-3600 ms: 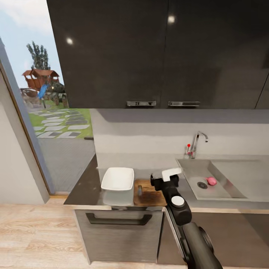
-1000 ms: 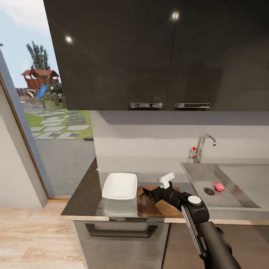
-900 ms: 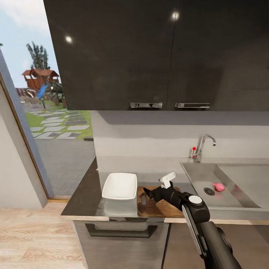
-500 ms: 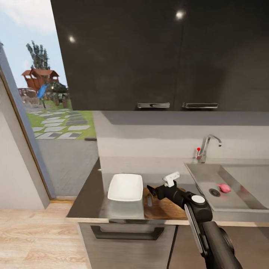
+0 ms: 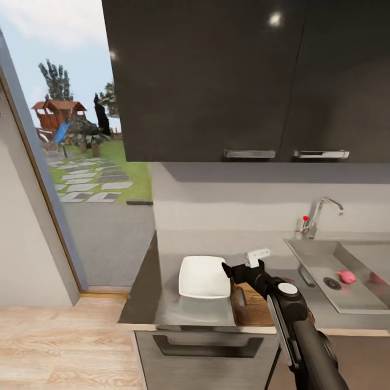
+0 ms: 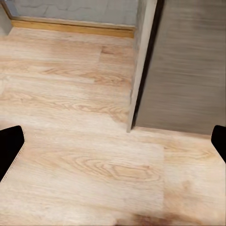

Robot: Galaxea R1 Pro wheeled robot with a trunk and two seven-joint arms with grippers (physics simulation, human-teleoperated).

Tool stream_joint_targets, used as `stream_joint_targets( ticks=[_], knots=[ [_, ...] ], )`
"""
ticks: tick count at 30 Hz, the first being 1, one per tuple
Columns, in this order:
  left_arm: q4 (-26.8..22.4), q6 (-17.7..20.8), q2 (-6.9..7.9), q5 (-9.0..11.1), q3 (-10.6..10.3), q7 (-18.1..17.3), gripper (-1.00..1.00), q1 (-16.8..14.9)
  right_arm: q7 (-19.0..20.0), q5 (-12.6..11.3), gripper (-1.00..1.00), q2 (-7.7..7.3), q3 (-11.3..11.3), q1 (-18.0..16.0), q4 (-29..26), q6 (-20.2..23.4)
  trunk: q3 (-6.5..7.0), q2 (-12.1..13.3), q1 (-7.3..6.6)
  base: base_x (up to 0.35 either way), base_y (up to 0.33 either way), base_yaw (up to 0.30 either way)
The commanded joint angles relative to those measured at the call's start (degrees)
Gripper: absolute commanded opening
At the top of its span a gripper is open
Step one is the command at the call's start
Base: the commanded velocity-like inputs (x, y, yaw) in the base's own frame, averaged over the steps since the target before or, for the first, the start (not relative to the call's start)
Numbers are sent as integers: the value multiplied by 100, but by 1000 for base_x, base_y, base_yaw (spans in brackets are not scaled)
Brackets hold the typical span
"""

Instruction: In the kitchen, take the Vidalia onion out of the sink, dice it on the chopping board with the paring knife, put the diced onion into the bowl on the countertop, then place both the paring knife and the chopping board into the sink.

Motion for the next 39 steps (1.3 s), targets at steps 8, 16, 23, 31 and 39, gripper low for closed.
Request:
stream_joint_targets(
  ticks=[8,16,23,31,39],
  knots=[
    [0,-11,2,42,-9,-4,100,2,-187,65,100,84,-6,-2,4,21,0,-3,3,66,246,0],
    [0,-11,-1,40,-9,-4,100,2,-834,60,100,88,-13,-1,57,-5,0,-3,3,7,37,0],
    [0,-11,0,41,-9,-4,100,2,-1044,61,100,79,-22,-2,63,-14,0,-3,3,0,1,0],
    [22,-11,-2,42,-9,-4,100,2,-1064,65,100,76,-183,-2,123,-12,0,-3,3,0,0,0],
    [43,-11,-3,40,-9,-4,100,2,-1066,65,100,87,-466,-2,331,-13,0,-3,3,0,0,0]
  ],
)
